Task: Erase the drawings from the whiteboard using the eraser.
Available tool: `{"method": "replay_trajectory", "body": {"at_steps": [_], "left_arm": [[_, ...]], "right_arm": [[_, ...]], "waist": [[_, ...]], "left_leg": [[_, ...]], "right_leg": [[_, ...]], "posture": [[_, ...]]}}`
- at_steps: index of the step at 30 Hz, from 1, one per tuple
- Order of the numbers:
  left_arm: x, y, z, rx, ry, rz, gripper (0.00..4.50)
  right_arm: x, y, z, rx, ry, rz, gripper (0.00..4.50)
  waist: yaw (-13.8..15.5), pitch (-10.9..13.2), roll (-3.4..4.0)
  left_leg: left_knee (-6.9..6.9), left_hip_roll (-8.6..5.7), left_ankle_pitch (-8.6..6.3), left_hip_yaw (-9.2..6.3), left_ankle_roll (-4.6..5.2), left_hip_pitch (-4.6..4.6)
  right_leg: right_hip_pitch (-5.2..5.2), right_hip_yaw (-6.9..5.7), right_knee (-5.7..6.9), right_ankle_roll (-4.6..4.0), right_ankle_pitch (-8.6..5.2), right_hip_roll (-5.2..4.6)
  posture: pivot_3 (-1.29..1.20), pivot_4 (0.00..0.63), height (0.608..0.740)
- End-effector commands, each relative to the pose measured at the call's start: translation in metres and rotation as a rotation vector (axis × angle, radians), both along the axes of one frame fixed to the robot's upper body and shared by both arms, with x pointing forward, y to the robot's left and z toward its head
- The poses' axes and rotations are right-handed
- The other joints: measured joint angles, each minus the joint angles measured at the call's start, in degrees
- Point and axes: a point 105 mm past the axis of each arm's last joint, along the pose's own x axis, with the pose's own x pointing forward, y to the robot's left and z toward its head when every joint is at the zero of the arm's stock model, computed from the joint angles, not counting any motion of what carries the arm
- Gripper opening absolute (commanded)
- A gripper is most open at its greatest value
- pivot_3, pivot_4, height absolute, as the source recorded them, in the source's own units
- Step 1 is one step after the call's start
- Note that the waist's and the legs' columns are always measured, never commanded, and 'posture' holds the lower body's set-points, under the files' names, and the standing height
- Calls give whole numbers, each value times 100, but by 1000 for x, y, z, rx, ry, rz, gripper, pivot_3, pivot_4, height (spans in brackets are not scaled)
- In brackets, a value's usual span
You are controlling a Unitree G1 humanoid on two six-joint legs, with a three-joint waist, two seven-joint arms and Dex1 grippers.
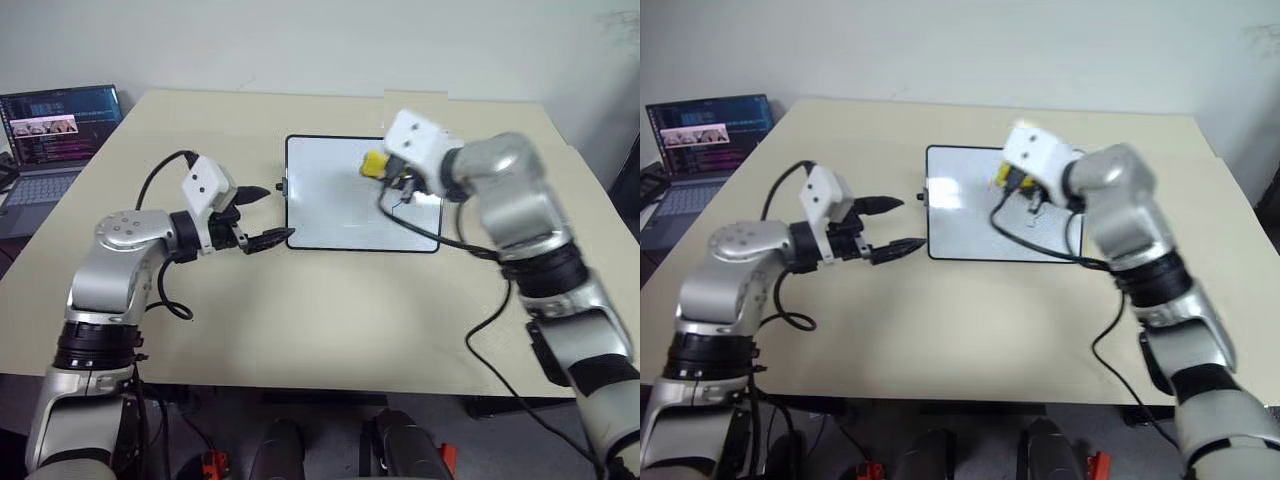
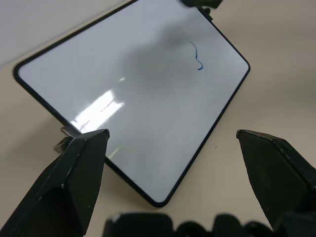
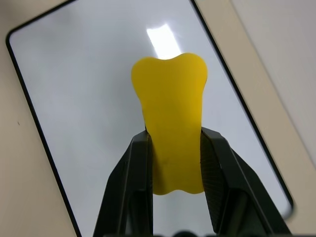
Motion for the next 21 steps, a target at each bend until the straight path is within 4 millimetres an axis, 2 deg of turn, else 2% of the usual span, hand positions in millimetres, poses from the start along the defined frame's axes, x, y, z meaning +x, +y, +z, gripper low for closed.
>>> {"method": "replay_trajectory", "body": {"at_steps": [1,5,9,14,21], "left_arm": [[-3,6,25,22,-86,-7,4500],[-1,5,29,28,-96,-13,4500],[1,3,29,28,-94,-20,4500],[2,2,27,26,-87,-26,4500],[3,3,26,26,-84,-29,4500]], "right_arm": [[-10,-41,20,29,-70,-59,969],[-21,-79,14,23,-46,-109,969],[-29,-97,3,8,-29,-135,969],[-30,-110,-6,14,-21,-179,969],[-27,-107,-2,23,-33,-177,969]], "waist": [[1,1,0],[7,2,1],[-29,2,1],[-31,2,2],[-17,3,3]], "left_leg": [[-2,0,0,2,0,-3],[-7,-3,-2,5,-1,-12],[-11,-2,-2,9,0,-5],[-8,-2,-1,12,-1,-2],[-8,-2,-1,14,-1,-2]], "right_leg": [[0,1,-5,0,0,-2],[-5,1,-12,2,-1,-6],[-5,5,-10,1,-2,-5],[-4,9,-5,1,-2,-5],[-4,9,-6,1,-2,-5]], "posture": [[0,150,740],[0,150,740],[0,150,740],[0,150,740],[0,150,740]]}}
